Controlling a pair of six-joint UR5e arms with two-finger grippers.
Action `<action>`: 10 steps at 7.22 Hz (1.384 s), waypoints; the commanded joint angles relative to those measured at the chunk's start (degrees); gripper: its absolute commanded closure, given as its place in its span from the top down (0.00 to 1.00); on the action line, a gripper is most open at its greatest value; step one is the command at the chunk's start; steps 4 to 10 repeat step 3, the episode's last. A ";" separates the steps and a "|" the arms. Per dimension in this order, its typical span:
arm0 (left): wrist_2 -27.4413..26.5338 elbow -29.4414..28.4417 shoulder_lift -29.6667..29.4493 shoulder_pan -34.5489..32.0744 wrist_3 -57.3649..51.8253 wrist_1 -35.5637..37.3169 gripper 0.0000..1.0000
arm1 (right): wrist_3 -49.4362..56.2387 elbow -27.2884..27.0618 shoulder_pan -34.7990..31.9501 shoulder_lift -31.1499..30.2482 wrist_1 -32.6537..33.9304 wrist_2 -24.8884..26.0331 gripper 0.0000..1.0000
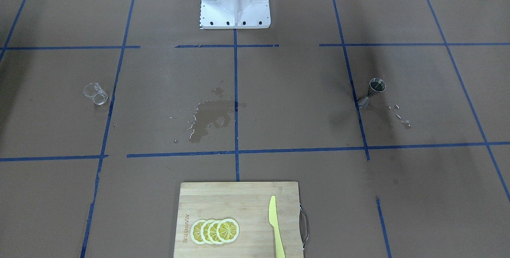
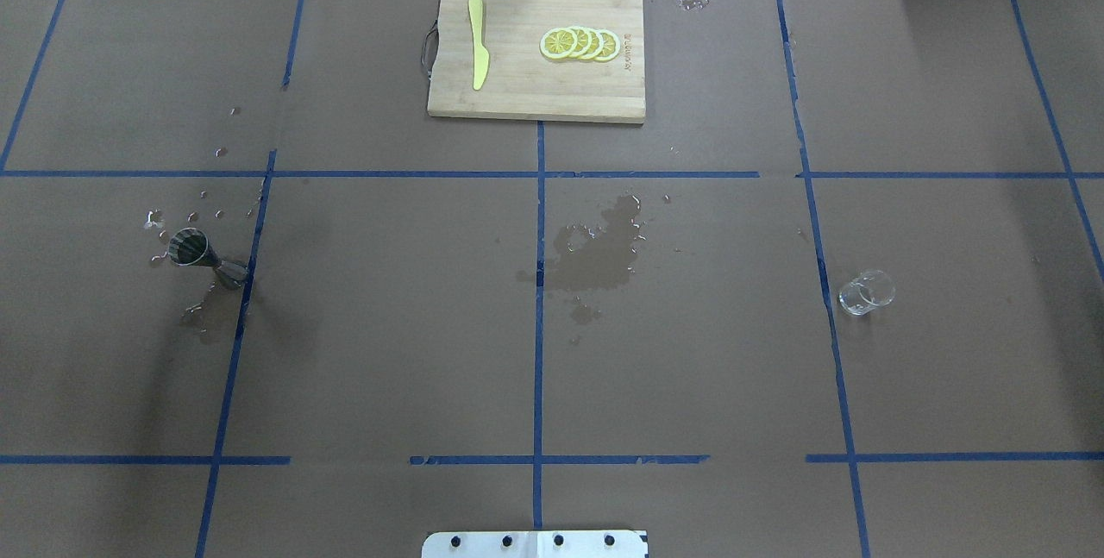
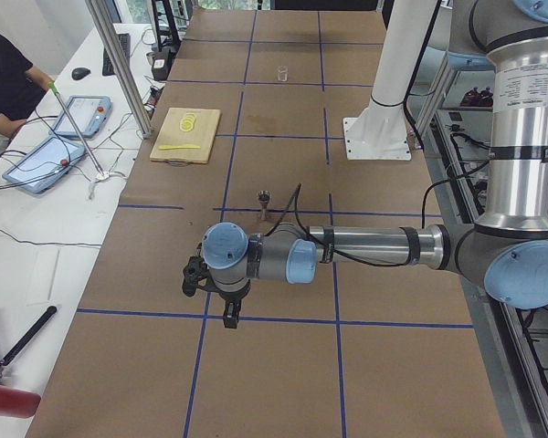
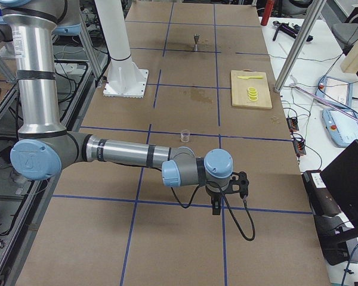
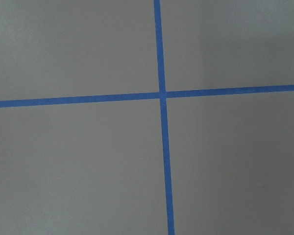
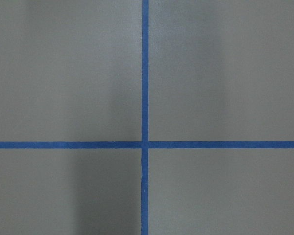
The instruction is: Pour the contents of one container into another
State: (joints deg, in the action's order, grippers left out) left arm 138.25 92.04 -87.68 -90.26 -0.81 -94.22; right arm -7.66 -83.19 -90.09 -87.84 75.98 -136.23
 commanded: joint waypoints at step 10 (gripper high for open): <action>0.09 0.25 0.23 0.00 -0.24 0.00 1.00 | 0.81 -0.14 -0.09 -0.66 0.22 -0.08 1.00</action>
